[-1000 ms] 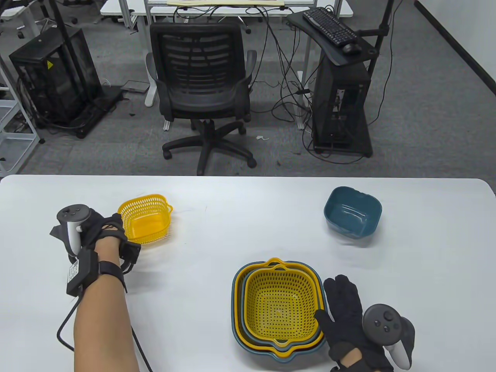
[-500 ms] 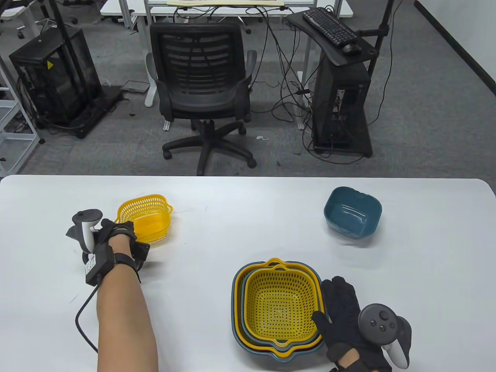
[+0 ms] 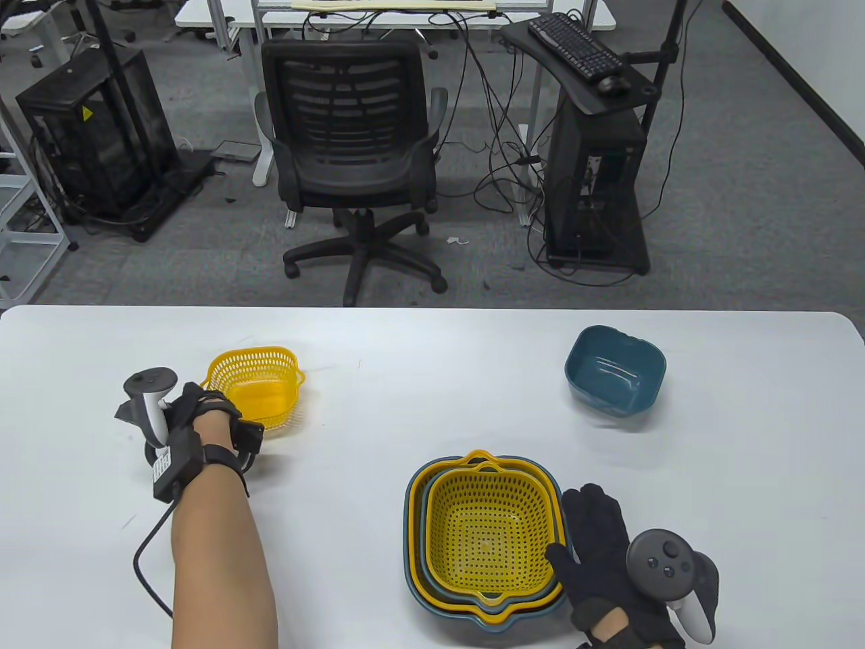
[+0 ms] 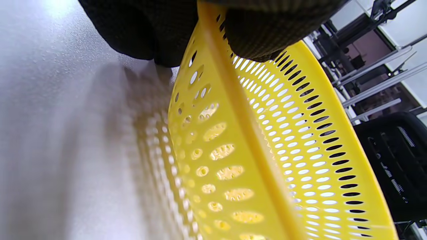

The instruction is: Nest basins with drain baskets

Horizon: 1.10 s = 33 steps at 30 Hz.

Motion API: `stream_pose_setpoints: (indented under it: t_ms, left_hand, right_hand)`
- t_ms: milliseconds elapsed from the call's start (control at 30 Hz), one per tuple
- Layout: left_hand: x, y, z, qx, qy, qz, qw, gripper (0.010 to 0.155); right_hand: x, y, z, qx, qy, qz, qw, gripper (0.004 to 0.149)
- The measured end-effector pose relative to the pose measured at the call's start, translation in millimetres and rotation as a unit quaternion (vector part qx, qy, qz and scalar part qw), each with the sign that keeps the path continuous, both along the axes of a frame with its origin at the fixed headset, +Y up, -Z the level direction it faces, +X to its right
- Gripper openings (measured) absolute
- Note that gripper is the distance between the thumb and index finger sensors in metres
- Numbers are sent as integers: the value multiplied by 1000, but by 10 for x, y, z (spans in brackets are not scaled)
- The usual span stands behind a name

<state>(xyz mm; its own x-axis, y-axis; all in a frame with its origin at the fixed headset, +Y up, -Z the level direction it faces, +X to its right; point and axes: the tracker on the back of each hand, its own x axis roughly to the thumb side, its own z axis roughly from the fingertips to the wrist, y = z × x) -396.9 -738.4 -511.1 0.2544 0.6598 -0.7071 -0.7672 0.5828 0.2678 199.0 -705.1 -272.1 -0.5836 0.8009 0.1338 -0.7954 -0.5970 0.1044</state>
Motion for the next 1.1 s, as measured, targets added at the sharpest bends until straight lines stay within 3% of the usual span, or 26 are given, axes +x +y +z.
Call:
stream_pose_setpoints:
  t_ms: [200,333,367,500,567,667,800,933,1033,1100]
  left_hand:
    - [10,118,56,54,0,30,998,59]
    - [169,491,45,93,-87,28,991,58]
    - [274,641,55,112,-131,31,985,58]
    - [793,1213,266,168,-284,-8,944,57]
    - [1202,1506,514,180,-377,-45,907,57]
    - [1742,1712,873,179,-483,-81,853,57]
    - [2386,1628,1307,162,-574,-104,796,57]
    - [2998,1287,1661,132,-650,-99,742,56]
    - [3255,1095,1795,137,-669,-66,727,56]
    - [3306,1036,1846,143,-651,-90,740,56]
  right_hand:
    - [27,-14,-17,-5,-5,-3,1000,72]
    - [61,-28,-32,-10,-5,-11,1000,72]
    - [69,-26,-32,-9,-5,-15,1000,72]
    - [100,-5,-23,-6,-1,-27,1000,72]
    - [118,29,-9,-2,0,-37,999,72]
    - [112,114,37,15,4,-58,998,72]
    - [35,221,131,46,18,-101,994,72]
    - [-144,236,211,61,47,-132,988,73]
    - [-307,160,212,52,77,-105,990,70]
    - [-383,118,216,48,87,-95,990,67]
